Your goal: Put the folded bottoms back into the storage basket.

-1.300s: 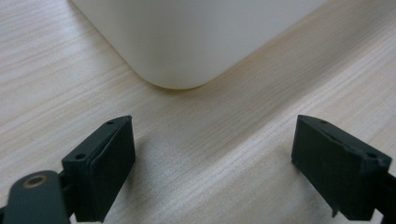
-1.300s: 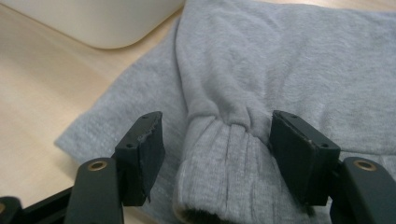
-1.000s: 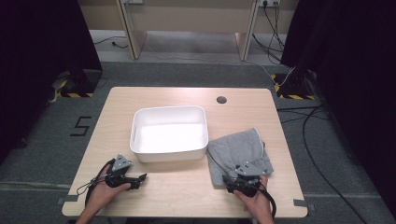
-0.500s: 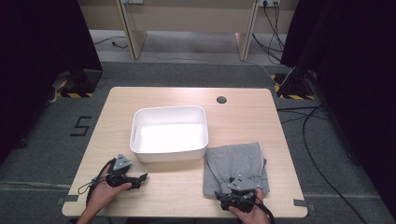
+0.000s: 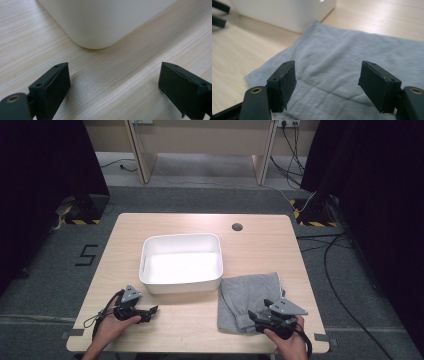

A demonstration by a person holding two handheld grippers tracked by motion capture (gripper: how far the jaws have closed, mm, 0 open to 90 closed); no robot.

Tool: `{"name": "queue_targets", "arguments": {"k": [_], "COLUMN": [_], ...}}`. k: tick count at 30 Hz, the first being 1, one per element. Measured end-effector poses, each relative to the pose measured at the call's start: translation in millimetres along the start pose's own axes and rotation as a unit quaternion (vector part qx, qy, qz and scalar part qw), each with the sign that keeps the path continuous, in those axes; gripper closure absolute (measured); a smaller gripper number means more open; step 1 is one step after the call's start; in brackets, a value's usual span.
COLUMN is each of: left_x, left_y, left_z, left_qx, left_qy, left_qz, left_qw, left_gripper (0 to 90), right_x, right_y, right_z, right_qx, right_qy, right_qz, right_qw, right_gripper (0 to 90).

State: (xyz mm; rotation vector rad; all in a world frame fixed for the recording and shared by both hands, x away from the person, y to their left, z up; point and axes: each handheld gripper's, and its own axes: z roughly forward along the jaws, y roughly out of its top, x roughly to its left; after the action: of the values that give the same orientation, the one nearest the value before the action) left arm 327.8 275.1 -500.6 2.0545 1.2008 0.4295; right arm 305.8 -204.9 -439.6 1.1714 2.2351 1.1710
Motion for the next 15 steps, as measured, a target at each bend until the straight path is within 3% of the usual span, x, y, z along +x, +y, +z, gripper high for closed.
{"name": "queue_targets", "arguments": {"k": [2,4,9,14,15], "left_x": [0.0,-0.2,-9.0,-23.3,-31.9], "left_y": [0.0,-0.1,-4.3,-7.1,-7.3], "left_z": [0.1,0.0,-5.5,-8.4,-9.2], "left_qx": [0.0,0.0,-0.005,-0.011,-0.016], "left_qy": [-0.001,0.0,-0.006,-0.01,-0.018], "left_qz": [0.0,0.001,0.005,0.011,0.013], "left_qw": [1.0,1.0,1.0,0.9998,0.9996], "left_gripper": [9.2,9.5,14.7,15.3,15.3], "right_x": [-3.5,-21.6,-43.2,-63.0,-73.5], "right_y": [1.0,8.7,20.0,26.2,27.9], "right_z": [-0.9,-3.4,-1.5,3.7,10.4], "right_qx": [-0.005,-0.016,-0.022,-0.023,-0.02], "right_qy": [-0.004,-0.026,-0.042,-0.052,-0.057], "right_qz": [0.003,0.012,0.015,0.019,0.028], "right_qw": [1.0,0.9995,0.9987,0.9982,0.9978], "right_gripper": [29.9,30.2,30.4,30.4,30.3]}}
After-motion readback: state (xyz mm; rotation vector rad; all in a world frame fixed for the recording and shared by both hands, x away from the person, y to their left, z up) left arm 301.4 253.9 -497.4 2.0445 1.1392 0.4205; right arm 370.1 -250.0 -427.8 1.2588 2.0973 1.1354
